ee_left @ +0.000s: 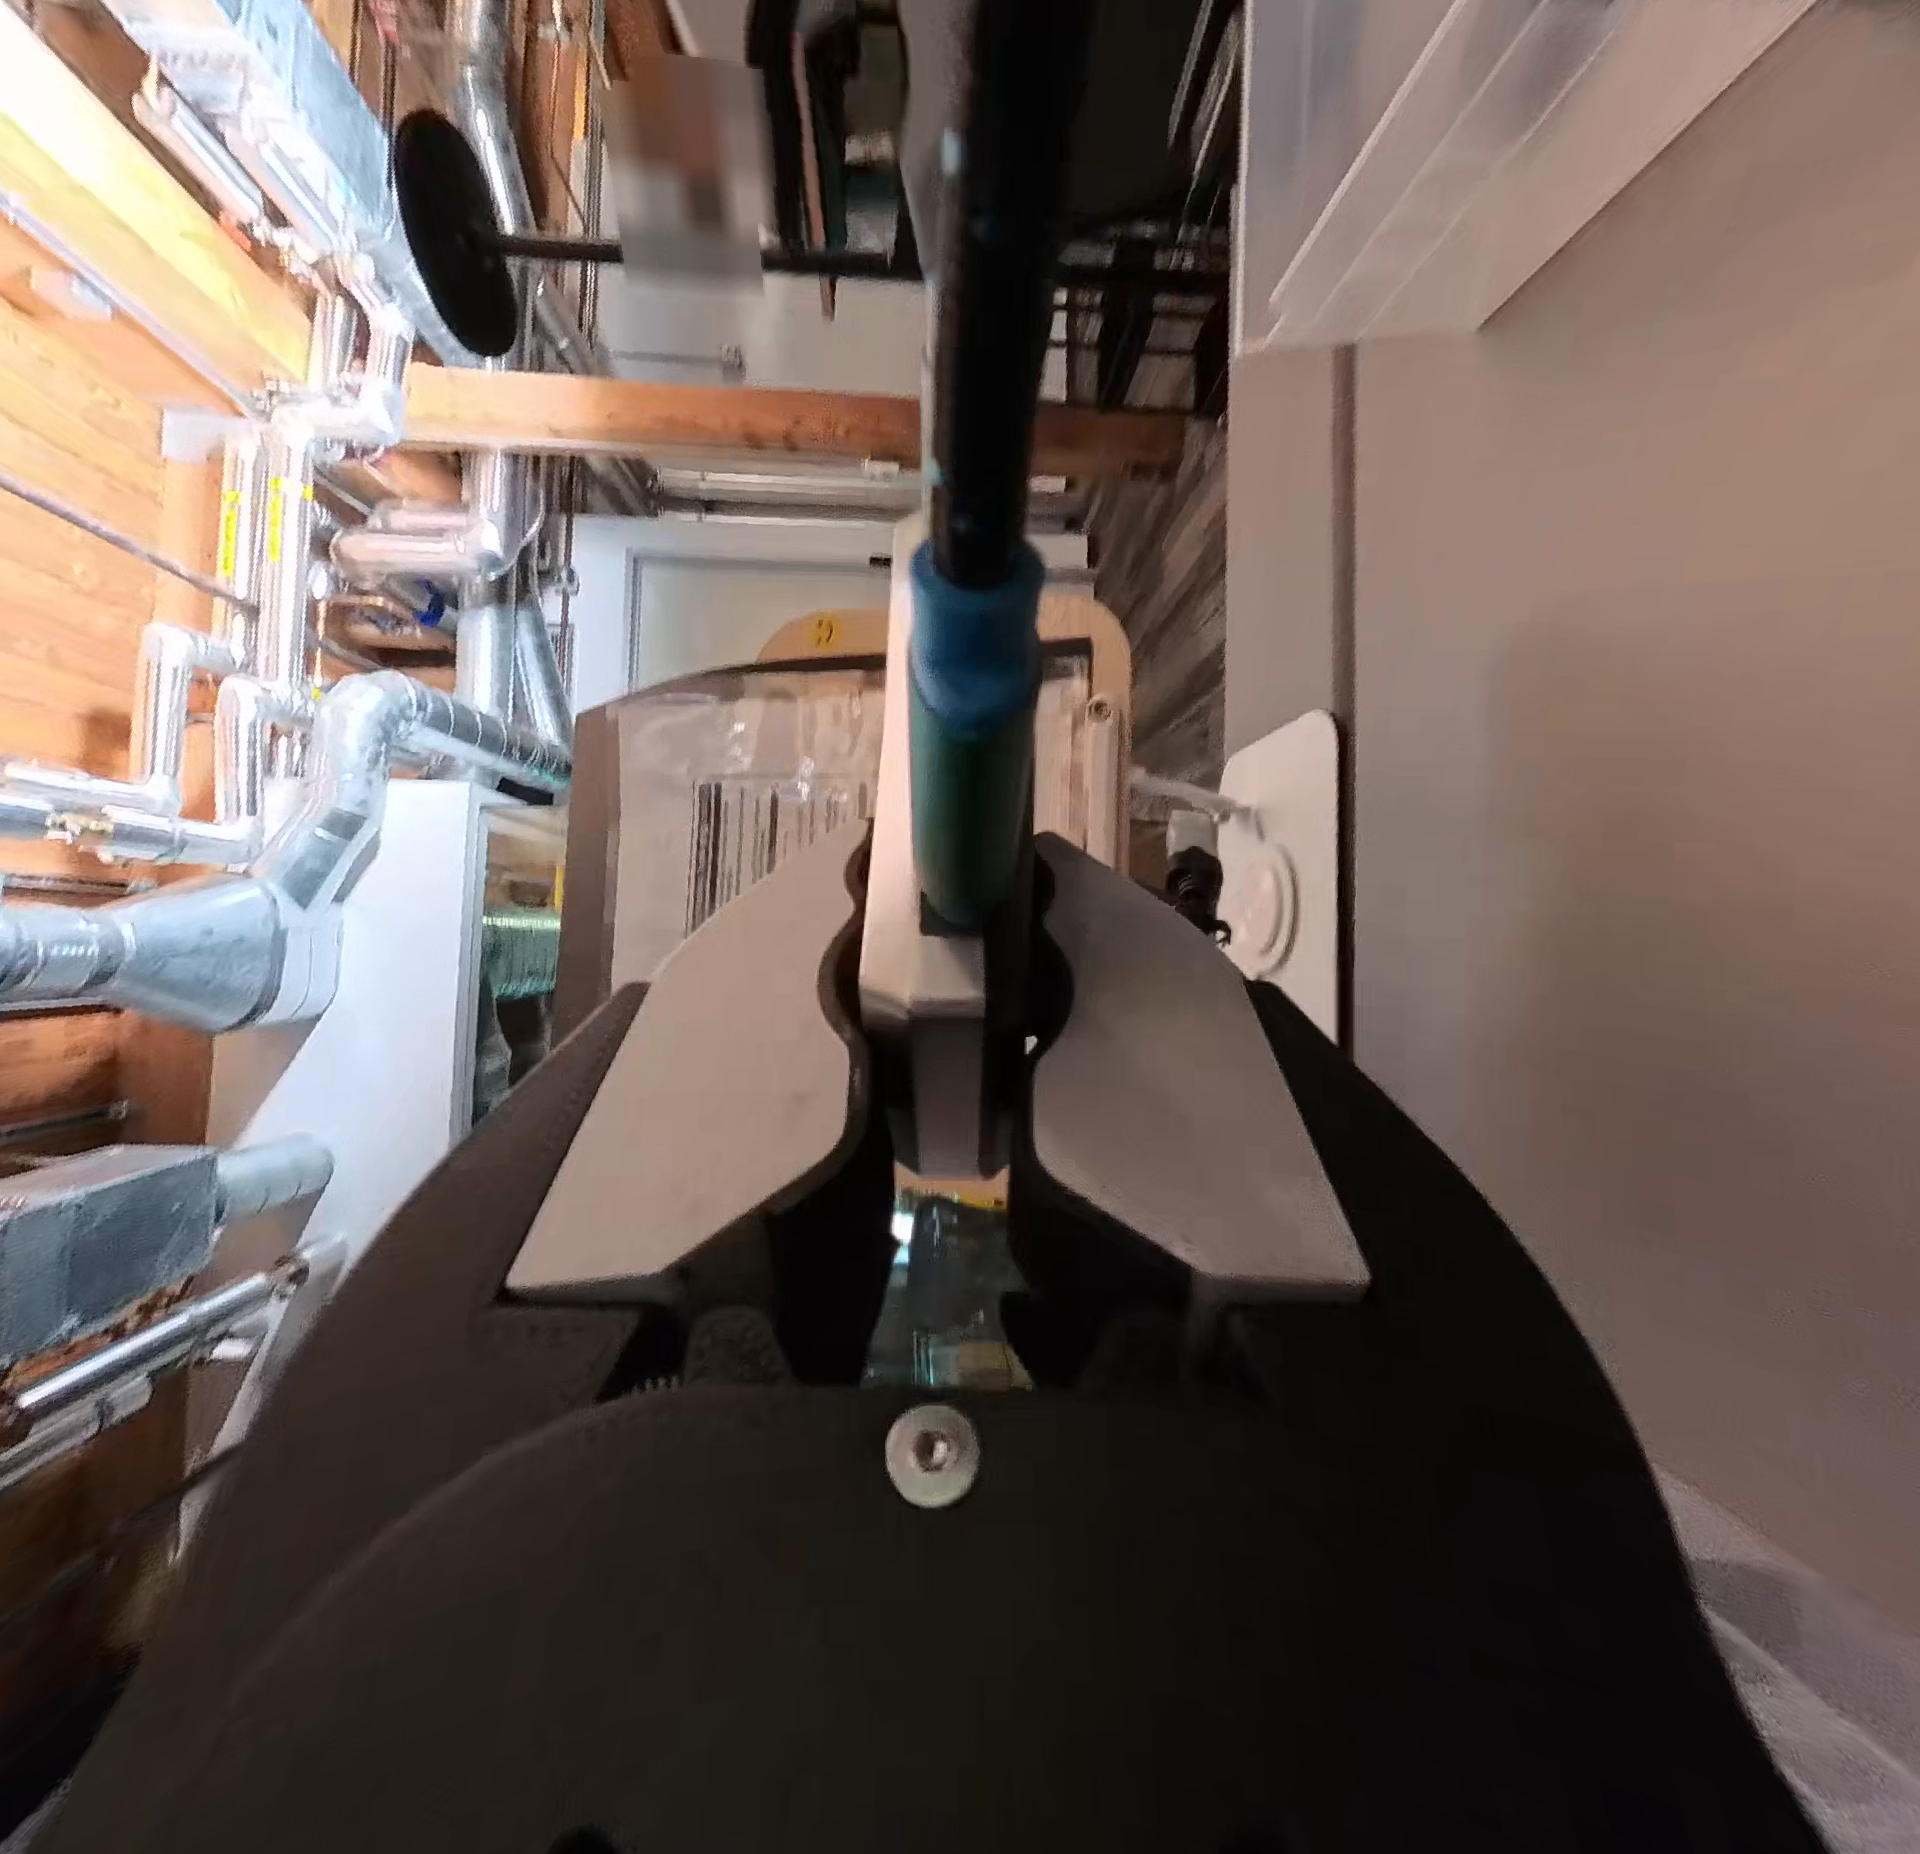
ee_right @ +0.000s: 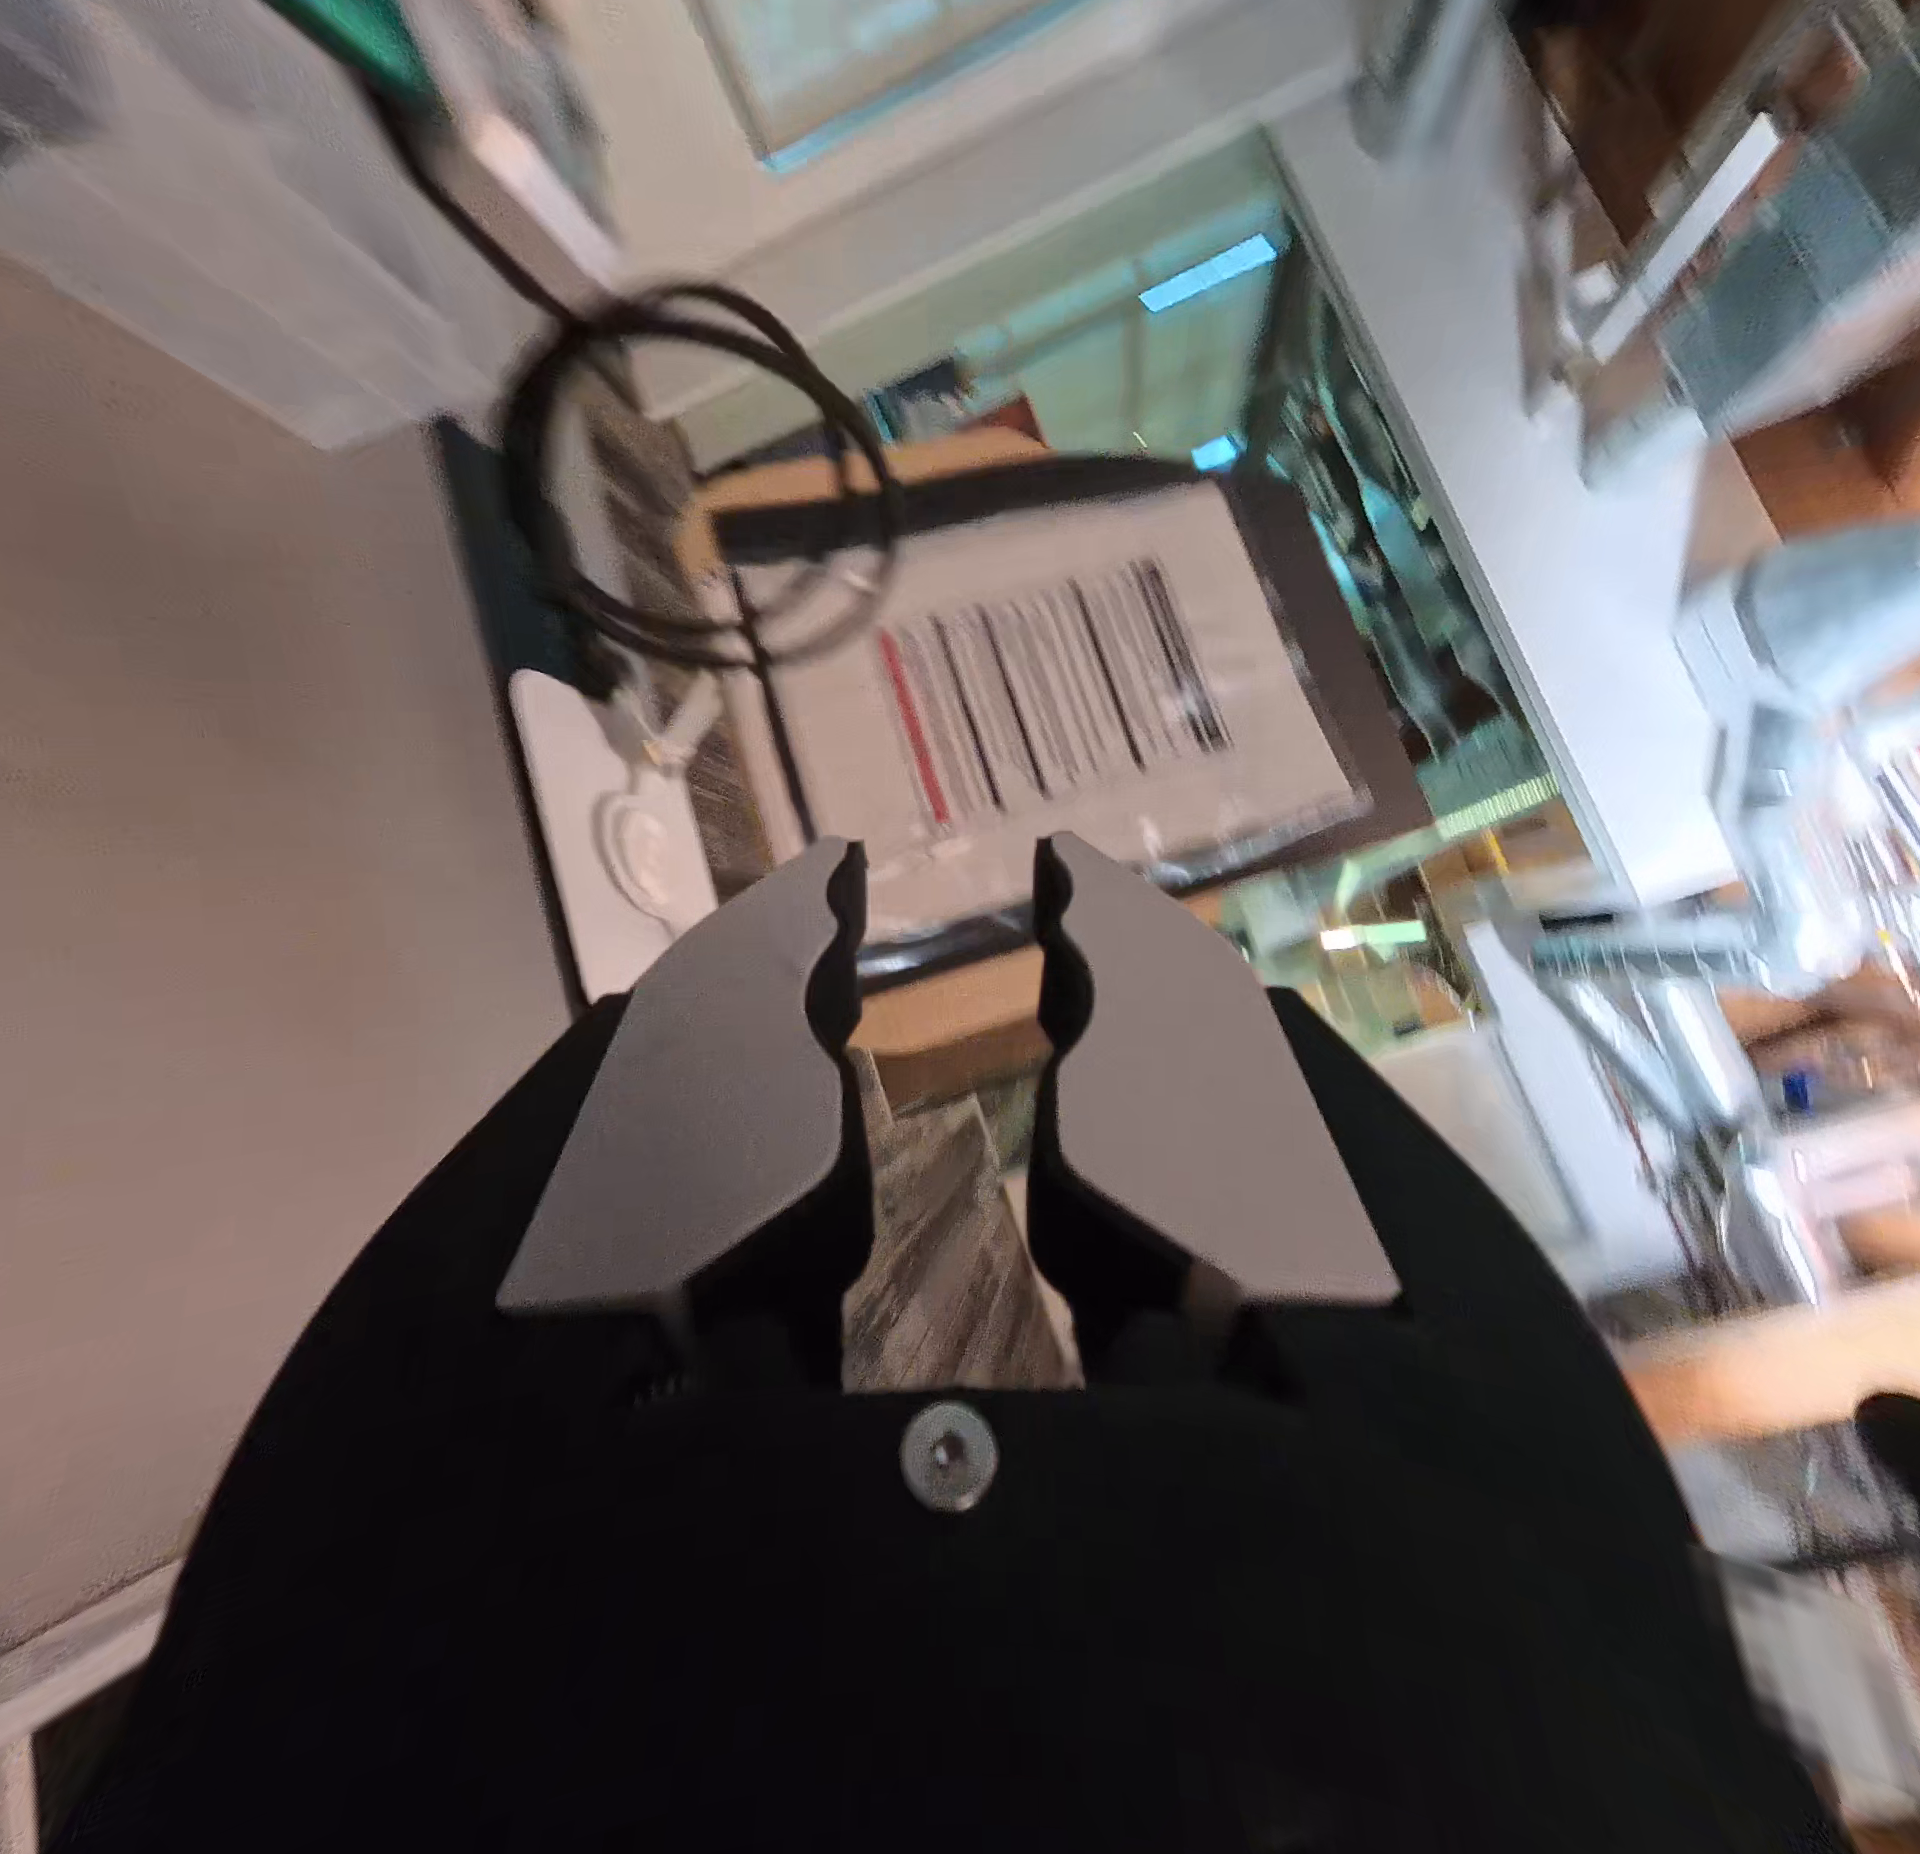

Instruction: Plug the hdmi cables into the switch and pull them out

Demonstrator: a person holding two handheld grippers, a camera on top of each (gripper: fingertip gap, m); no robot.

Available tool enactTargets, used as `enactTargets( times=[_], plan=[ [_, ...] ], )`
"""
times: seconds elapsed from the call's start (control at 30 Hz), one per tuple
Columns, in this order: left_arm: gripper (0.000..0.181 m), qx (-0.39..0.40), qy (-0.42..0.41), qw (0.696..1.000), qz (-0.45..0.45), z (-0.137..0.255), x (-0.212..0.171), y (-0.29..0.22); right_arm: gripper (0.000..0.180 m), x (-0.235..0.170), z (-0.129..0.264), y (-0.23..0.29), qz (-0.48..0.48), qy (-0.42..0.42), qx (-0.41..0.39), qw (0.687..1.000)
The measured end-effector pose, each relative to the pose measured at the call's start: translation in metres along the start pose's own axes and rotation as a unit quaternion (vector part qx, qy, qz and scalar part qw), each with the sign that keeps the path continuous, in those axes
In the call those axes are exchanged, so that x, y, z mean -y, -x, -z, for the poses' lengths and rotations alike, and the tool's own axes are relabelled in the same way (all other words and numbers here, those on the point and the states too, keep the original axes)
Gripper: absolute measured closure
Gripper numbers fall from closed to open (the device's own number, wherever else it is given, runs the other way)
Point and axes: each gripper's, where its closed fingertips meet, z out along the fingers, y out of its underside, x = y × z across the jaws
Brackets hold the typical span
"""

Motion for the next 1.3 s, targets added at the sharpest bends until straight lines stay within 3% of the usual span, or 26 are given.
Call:
enactTargets(
  times=[0.13,0.23,0.37,0.47,0.6,0.7,0.8,0.87,1.03,1.13,1.3],
  plan=[
    [0.157,-0.005,0.033,0.999,0.023,-0.003,-0.022,0.002,0.152,-0.023,0.021,-0.054,-0.113,0.055,-0.089,0.988],
    [0.159,-0.009,0.045,0.998,0.04,-0.005,-0.033,0.003,0.152,0.018,0.035,-0.065,-0.194,0.036,-0.07,0.978],
    [0.158,-0.003,0.069,0.996,0.05,-0.005,-0.046,0.007,0.152,0.108,0.05,-0.043,-0.289,-0.028,0.025,0.957],
    [0.158,0.011,0.096,0.994,0.059,-0.002,-0.058,0.015,0.155,0.169,0.057,-0.01,-0.356,-0.08,0.121,0.923],
    [0.157,0.028,0.123,0.99,0.063,0.004,-0.072,0.025,0.163,0.215,0.055,0.044,-0.373,-0.091,0.242,0.891],
    [0.157,0.036,0.13,0.988,0.07,0.009,-0.079,0.031,0.16,0.214,0.042,0.08,-0.346,-0.046,0.291,0.891],
    [0.158,0.047,0.133,0.986,0.084,0.013,-0.083,0.038,0.16,0.207,0.021,0.095,-0.356,-0.025,0.286,0.889],
    [0.158,0.057,0.131,0.985,0.092,0.015,-0.082,0.043,0.159,0.198,0.002,0.102,-0.354,-0.003,0.255,0.9],
    [0.158,0.075,0.131,0.984,0.096,0.013,-0.073,0.048,0.156,0.171,-0.038,0.084,-0.327,-0.003,0.085,0.941],
    [0.158,0.083,0.122,0.984,0.1,0.008,-0.063,0.048,0.153,0.165,-0.043,0.075,-0.351,-0.03,0.045,0.935],
    [0.158,0.078,0.106,0.988,0.086,-0.002,-0.045,0.037,0.151,0.166,-0.041,0.065,-0.393,-0.08,0.044,0.915]
  ],
)
